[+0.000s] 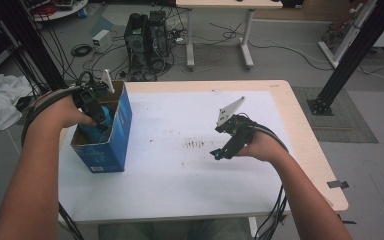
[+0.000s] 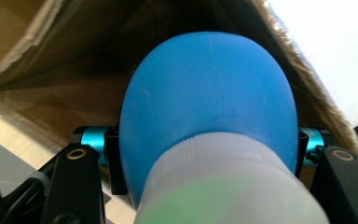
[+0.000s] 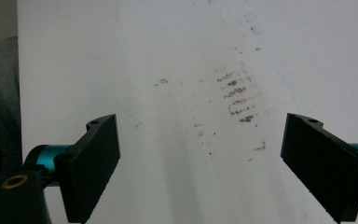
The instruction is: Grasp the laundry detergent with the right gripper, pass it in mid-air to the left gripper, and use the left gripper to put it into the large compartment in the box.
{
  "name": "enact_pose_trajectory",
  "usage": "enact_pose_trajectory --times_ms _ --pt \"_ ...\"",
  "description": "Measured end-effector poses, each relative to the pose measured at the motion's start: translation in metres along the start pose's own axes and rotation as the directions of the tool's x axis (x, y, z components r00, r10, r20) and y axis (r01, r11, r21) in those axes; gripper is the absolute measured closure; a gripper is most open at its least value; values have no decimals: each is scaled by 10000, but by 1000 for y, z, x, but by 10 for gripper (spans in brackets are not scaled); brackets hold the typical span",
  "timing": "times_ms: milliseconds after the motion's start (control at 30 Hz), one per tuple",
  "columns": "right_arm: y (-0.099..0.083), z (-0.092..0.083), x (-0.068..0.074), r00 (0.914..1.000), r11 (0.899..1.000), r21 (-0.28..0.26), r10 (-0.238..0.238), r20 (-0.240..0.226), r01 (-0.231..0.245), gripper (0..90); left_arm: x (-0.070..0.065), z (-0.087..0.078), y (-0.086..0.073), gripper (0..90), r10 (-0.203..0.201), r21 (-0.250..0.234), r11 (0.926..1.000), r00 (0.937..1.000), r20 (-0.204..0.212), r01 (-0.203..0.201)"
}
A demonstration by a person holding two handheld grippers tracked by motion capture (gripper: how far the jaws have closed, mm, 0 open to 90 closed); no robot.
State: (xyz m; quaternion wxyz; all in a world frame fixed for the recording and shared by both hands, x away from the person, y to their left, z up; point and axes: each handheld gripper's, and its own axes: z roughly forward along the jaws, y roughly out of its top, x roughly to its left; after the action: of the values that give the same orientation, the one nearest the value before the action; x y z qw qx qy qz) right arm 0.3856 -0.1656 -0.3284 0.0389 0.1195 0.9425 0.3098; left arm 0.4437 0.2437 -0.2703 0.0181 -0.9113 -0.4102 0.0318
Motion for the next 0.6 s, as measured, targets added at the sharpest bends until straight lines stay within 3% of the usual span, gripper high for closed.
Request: enact_pose_trajectory --times_ms 33,200,300,333,367,533,567,600 --pt "0 1 0 10000 10000 16 -19 -18 19 109 -1 3 0 385 -192 -162 9997 9998 -62 191" --pt "0 3 0 10000 10000 2 -1 -57 1 109 3 9 -2 385 -79 97 9999 9999 83 78" --pt "0 3 0 10000 10000 13 -1 -65 1 109 3 14 -3 385 -333 -104 9994 9994 0 333" --pt "0 3 0 10000 10000 23 64 -66 -64 109 4 15 -3 385 -138 39 9999 9999 102 137" --pt "0 4 0 10000 10000 23 52 -68 -52 109 2 19 -3 385 -317 -115 9994 9995 64 318" --pt "0 4 0 9999 10000 16 91 -43 -91 109 5 19 -3 385 -80 52 10000 9999 112 79" --pt "0 4 0 9999 9999 45 119 -44 -119 109 2 21 -4 385 -520 -301 9982 9985 180 525" --pt "0 4 0 10000 10000 23 81 -52 -80 109 5 20 -4 385 -78 59 10000 9999 88 78"
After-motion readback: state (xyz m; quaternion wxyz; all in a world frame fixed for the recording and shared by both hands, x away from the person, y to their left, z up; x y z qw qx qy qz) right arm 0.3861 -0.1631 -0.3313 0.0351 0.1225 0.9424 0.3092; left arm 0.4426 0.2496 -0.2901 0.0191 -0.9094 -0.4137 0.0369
